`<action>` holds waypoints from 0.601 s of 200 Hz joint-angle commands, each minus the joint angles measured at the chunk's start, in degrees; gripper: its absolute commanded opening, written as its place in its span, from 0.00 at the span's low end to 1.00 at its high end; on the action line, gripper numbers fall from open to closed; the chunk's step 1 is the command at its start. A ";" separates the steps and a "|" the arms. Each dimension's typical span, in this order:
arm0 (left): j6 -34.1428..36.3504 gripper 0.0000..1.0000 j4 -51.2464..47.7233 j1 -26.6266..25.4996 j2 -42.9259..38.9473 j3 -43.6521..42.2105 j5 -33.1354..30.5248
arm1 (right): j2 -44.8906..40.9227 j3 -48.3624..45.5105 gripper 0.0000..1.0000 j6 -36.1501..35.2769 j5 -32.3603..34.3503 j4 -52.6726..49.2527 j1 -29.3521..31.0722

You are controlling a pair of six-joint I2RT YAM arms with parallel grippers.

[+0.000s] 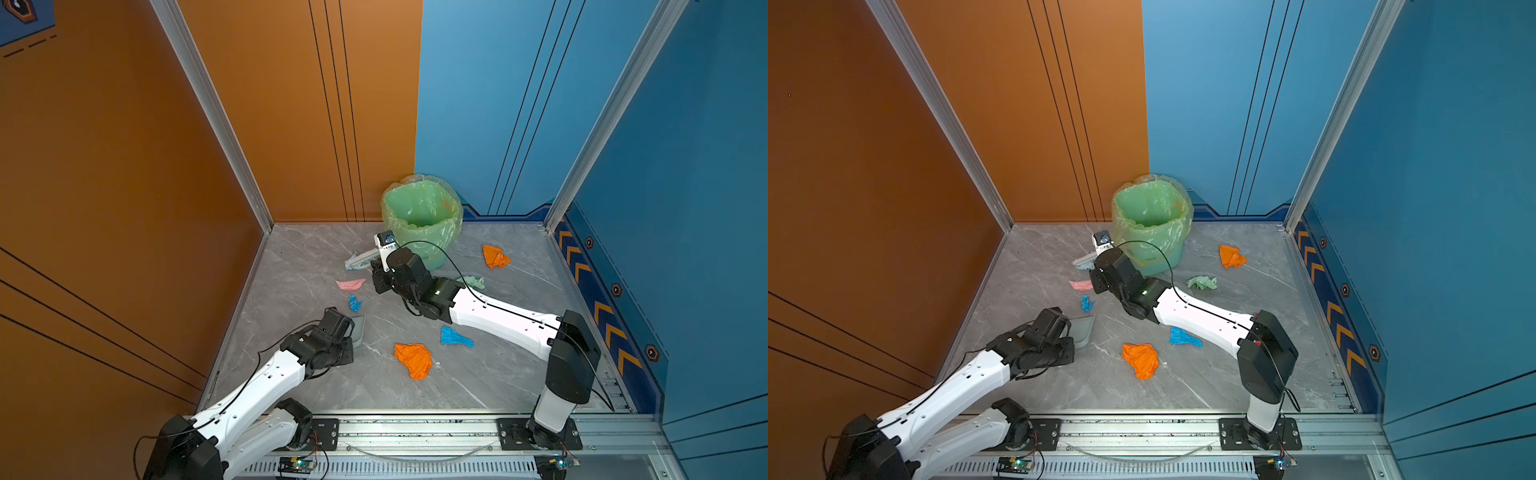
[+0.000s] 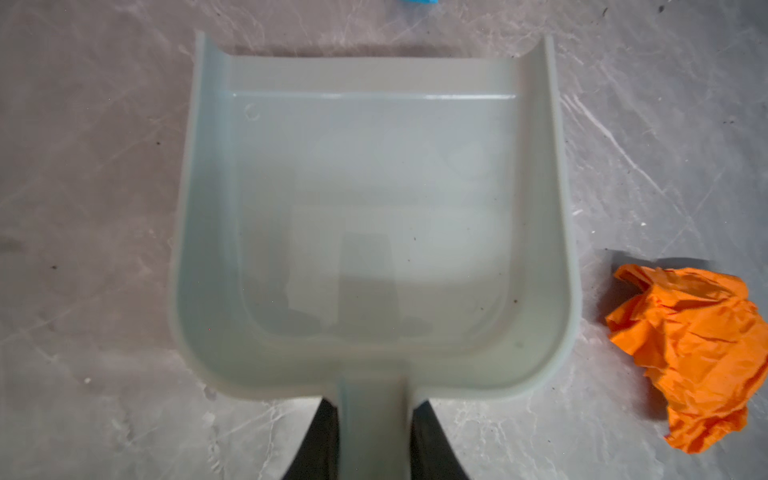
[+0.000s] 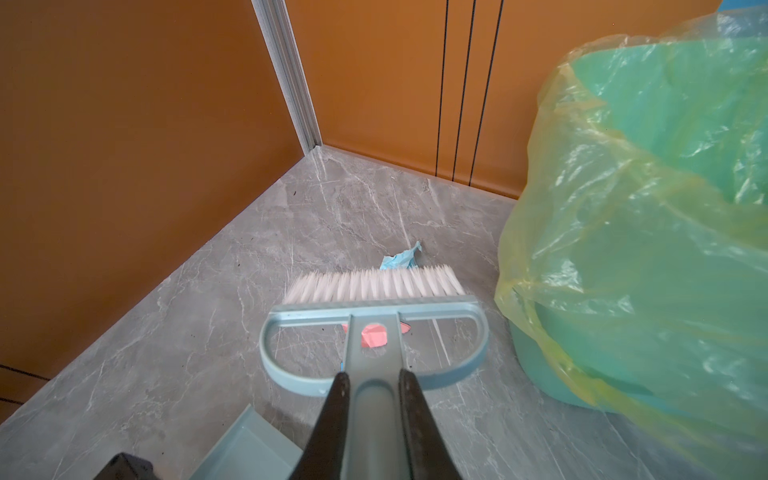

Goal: Sweep away the paper scraps from the table
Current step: 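Move the brush beside the bin toward the blue scrap with the right gripper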

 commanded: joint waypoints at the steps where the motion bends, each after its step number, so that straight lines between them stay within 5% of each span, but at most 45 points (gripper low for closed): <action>1: -0.65 0.10 1.77 -0.48 1.66 -0.54 0.27 | 2.40 3.63 0.00 1.44 0.60 1.67 -0.07; 120: 0.25 0.09 4.75 -2.71 8.67 0.52 -2.59 | 13.24 10.66 0.00 3.96 -0.32 4.26 -5.34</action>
